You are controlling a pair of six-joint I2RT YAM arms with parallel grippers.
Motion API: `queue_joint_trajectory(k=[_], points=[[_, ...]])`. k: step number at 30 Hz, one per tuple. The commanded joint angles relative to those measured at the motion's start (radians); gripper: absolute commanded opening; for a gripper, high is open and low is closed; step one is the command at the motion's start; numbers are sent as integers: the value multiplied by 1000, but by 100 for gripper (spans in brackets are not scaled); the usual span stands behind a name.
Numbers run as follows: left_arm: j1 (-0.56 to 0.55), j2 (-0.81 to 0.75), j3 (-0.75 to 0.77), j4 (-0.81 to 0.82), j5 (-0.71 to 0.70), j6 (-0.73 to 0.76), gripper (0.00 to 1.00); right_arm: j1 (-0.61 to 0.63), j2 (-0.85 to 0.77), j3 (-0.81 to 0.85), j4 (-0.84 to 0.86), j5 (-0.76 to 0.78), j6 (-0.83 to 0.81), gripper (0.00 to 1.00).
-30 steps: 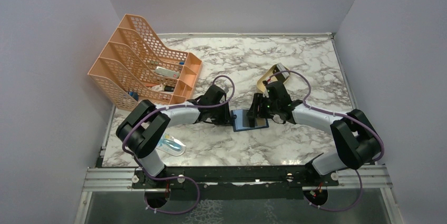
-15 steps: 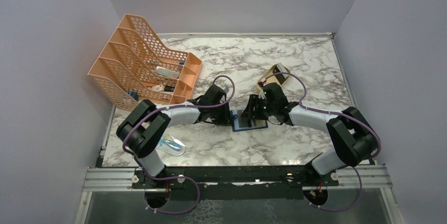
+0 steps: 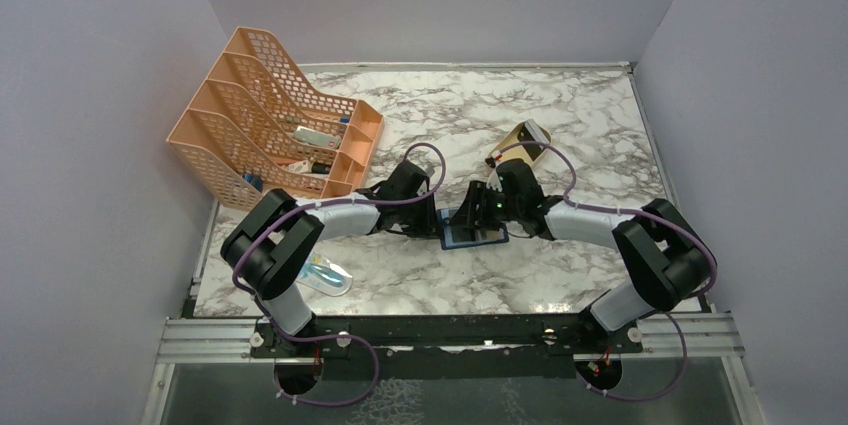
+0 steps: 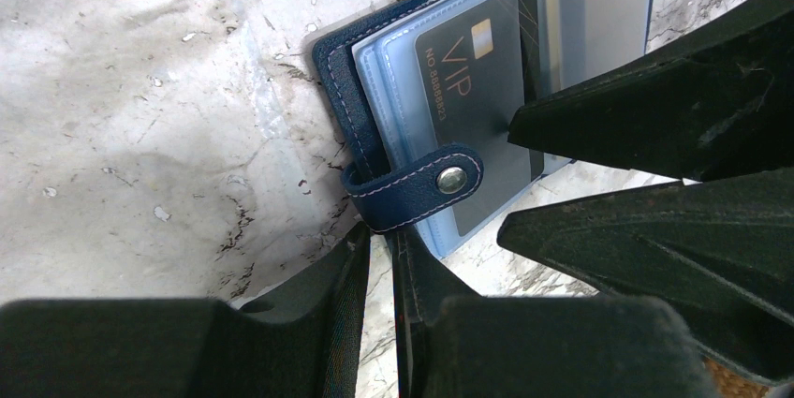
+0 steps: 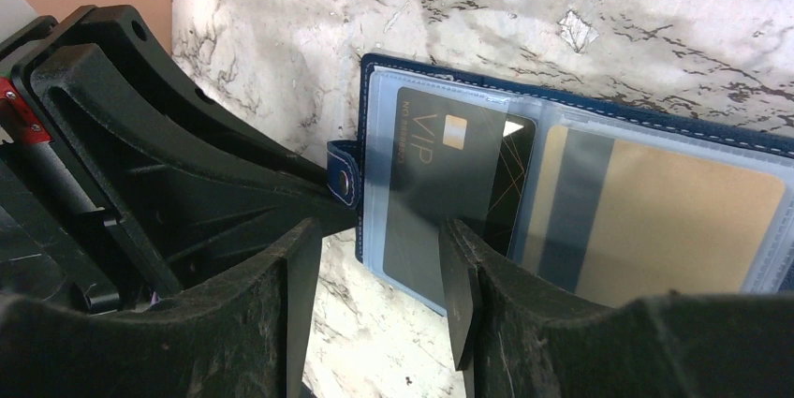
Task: Put the credit cards into the card holder
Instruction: Insert the credit card into the card holder.
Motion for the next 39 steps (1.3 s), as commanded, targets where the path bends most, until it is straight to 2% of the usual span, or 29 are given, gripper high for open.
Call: queue_joint_trajectory(k=[1,13,33,39], points=[[10,-3,20,-10,-26,26,19,6,-57,40,-121,107,-47,50],[11,2,19,-10,-19,28,19,6,-26,46,-138,176,-79,50],[11,13,24,0,-10,28,19,24,-7,29,-37,39,-48,47],[11,-17,18,-13,-10,28,22,24,-37,75,-140,108,-113,47]])
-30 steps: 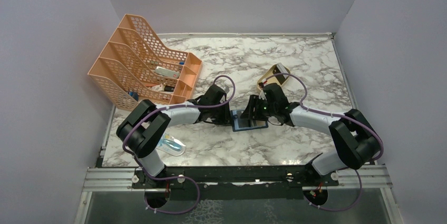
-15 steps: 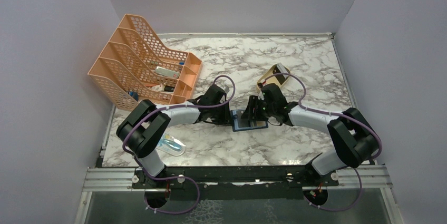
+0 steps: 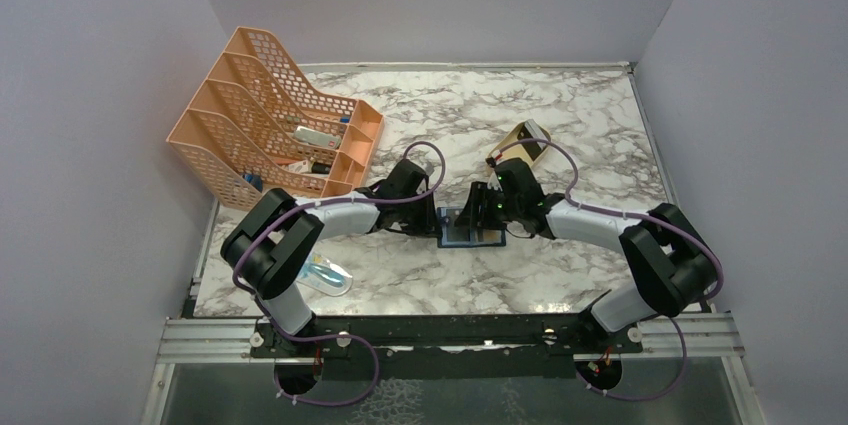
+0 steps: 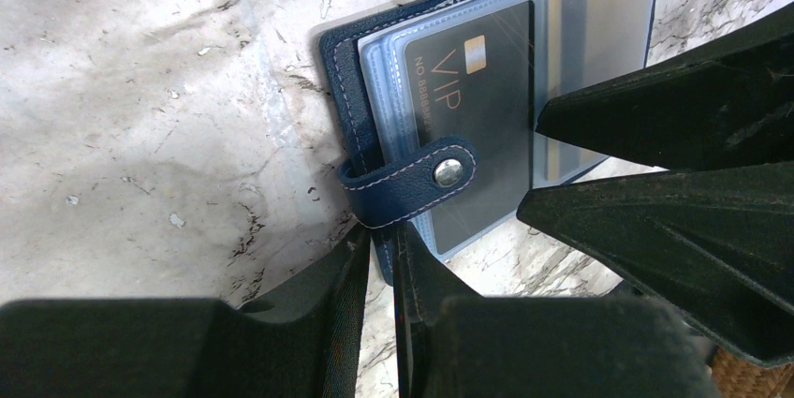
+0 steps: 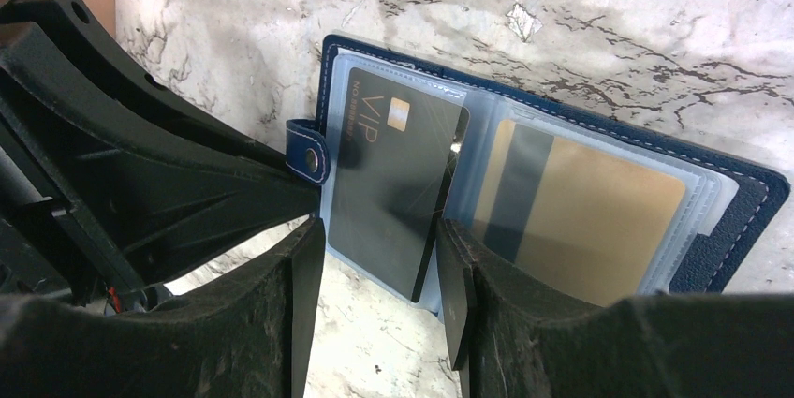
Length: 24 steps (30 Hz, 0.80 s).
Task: Put the credit cards into the card holder
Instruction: Insert the credit card into the card holder.
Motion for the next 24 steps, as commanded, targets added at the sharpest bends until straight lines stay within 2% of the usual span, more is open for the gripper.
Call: queue_joint_trajectory(k=[1,8,14,16,20,22,23,24], points=[[3,-27,13,-16,-11,15,24,9,-31,58,-65,40,-69,47],[5,-100,11,-55,-32,22,41,8,-98,152,-172,139,-225,47],[5,-173,12,-106,-63,42,49,-4,-60,306,-293,342,-388,47],[5,-199,13,-124,-72,52,58,-14,-21,378,-336,426,-443,47],[6,-260,21,-164,-85,77,69,-46,56,488,-376,561,-541,47],[6,-283,28,-185,-88,95,83,-64,94,530,-375,625,-582,47],[7,-293,31,-195,-89,106,95,-76,114,549,-374,656,-601,47],[6,-304,33,-205,-93,116,99,-93,134,568,-372,683,-619,47]])
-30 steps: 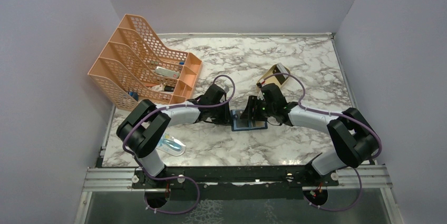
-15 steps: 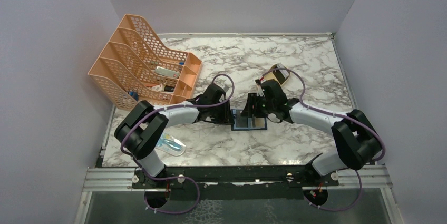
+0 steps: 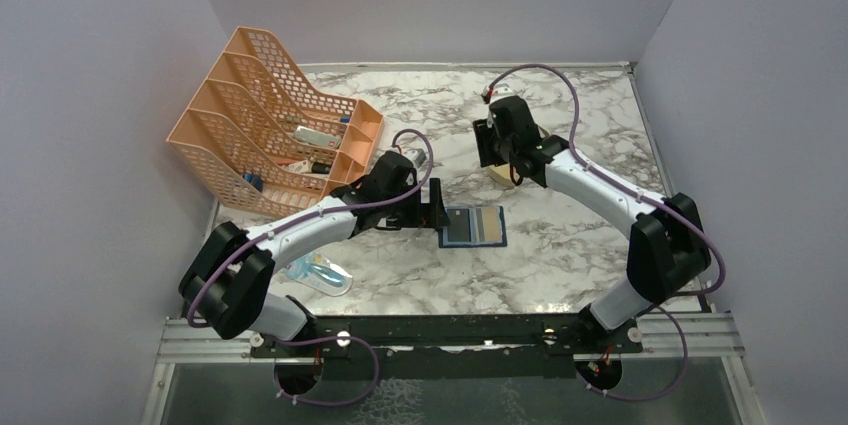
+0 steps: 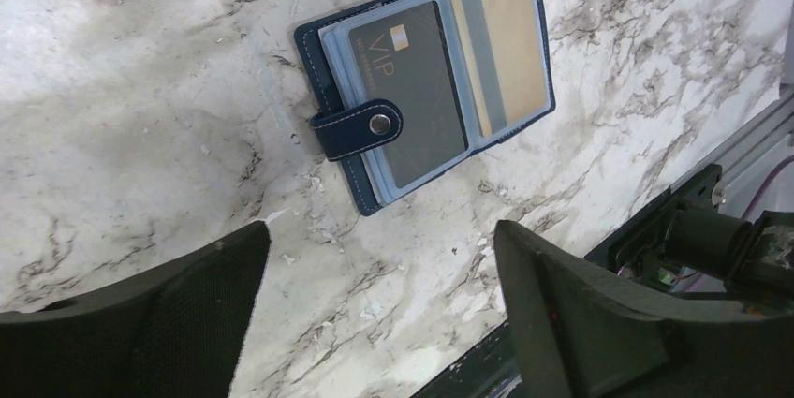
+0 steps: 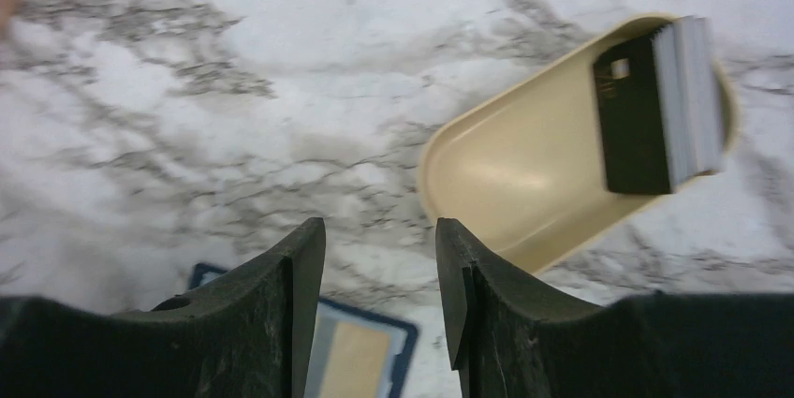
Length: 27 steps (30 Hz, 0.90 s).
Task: Put the credit cards into the card holder
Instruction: Insert the credit card into the card holder, then pick up the credit card from the storage box.
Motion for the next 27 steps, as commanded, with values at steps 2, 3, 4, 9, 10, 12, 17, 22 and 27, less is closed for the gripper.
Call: queue_joint_trajectory(k=[2,3,4,9,10,12,17,22,27], points=[[4,-75,34,-77,-47,75,99,-70,117,108,-37,251,-164,47],[4,-83,34,-83,-52,90,99,-83,140,127,-36,273,-182,47],[4,-90,34,-90,-54,101,99,-93,164,145,-36,311,-201,47],[6,-111,36,-120,-60,142,99,-135,268,211,-8,402,-297,46],[7,-115,34,-124,-62,147,99,-141,286,222,-1,411,-313,45],[7,-123,28,-124,-67,150,99,-151,320,244,11,422,-344,45],[9,-133,20,-124,-70,152,99,-166,398,295,4,435,-385,44],[10,-139,15,-124,-71,154,99,-175,442,304,20,451,-413,43],[12,-141,14,-124,-75,155,99,-186,469,310,16,474,-420,43]])
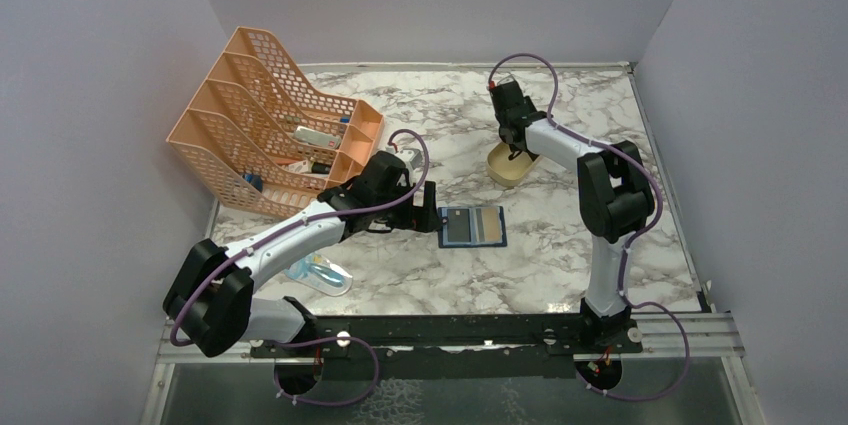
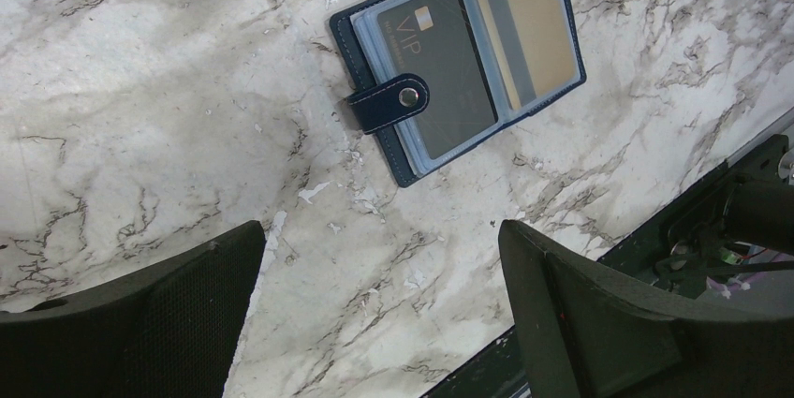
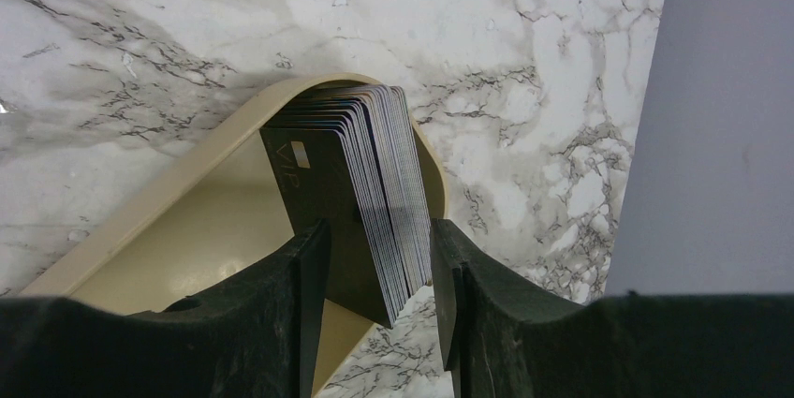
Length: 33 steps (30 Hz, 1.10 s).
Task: Put the credit cards into the card holder
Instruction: Pick up the credit card from the storage box.
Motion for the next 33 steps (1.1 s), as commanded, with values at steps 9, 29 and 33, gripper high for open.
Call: queue_joint_trajectory(k=[9,29,33], points=[[8,-28,10,-12,-31,10,99,-14,26,25,38,78,-29,39],[11,-27,7,-5,-21,2,99,-14,-16,39,15,49,1,24],[11,-28,6,-6,-19,-2,99,-14,-26,44,10,39,7,21]])
